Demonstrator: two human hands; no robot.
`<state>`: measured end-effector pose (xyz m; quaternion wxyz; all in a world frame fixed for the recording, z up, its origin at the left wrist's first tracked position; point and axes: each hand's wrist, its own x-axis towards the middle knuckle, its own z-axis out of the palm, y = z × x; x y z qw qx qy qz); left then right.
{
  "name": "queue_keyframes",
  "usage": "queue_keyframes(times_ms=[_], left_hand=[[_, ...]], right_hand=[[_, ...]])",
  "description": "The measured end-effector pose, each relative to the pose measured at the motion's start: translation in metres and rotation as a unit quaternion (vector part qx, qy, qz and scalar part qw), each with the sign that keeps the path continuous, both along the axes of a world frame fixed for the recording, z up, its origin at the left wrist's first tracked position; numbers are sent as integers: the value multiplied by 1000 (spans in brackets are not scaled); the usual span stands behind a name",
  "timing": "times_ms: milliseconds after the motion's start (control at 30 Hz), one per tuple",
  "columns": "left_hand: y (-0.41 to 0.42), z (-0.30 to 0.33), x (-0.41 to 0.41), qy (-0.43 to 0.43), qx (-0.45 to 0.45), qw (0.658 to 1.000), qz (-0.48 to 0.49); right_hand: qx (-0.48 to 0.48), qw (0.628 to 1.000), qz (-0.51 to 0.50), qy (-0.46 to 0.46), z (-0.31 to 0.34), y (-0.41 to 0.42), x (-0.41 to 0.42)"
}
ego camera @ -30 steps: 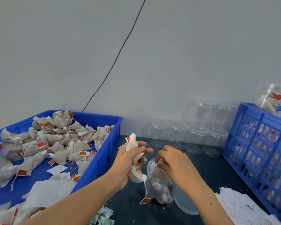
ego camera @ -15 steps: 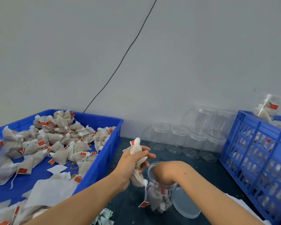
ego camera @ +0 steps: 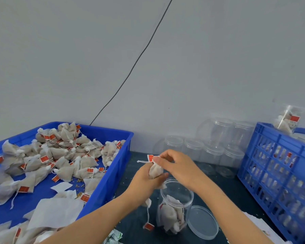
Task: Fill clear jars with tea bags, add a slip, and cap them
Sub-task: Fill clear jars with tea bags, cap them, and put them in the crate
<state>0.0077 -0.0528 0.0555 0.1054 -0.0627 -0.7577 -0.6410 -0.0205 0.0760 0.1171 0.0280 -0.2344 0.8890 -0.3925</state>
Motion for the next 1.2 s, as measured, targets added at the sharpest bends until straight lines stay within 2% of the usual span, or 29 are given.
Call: queue_keyframes(times_ms=[133,300,467,533,633,733,867,1000,1067,1133,1200], left_hand=[[0,1,3,4,-3,1000,-13],[-3,2,3,-6,-3,1000,-20],[-11,19,-2,2,127,990,61],[-22,38,-7,6,226,967,119],[-54,68,-9,16,407,899,158],[-88,75,-3,43,482,857,178],[-120,57,1,40,460,852,245],[-136,30,-3,-45,318,887,331],[-138,14,-6,-105,259,899,338],[-136,2,-8,-149,245,903,321],[-134,2,-10,-159,236,906,313]], right_hand=[[8,997,-50,66,-12,-12,-5],[-89,983,-104,124,-4,6,-11],[-94,986,-89,106,4,33,-9],[-89,988,-85,90,4,40,-7],[-85,991,-79,68,2,48,-4],[-55,994,-74,66,-2,51,1],[5,993,-71,99,-6,51,5],[21,990,-71,116,-8,51,7],[35,990,-68,117,-11,50,7],[45,990,-62,117,-13,50,7],[48,991,-55,114,-13,52,7]])
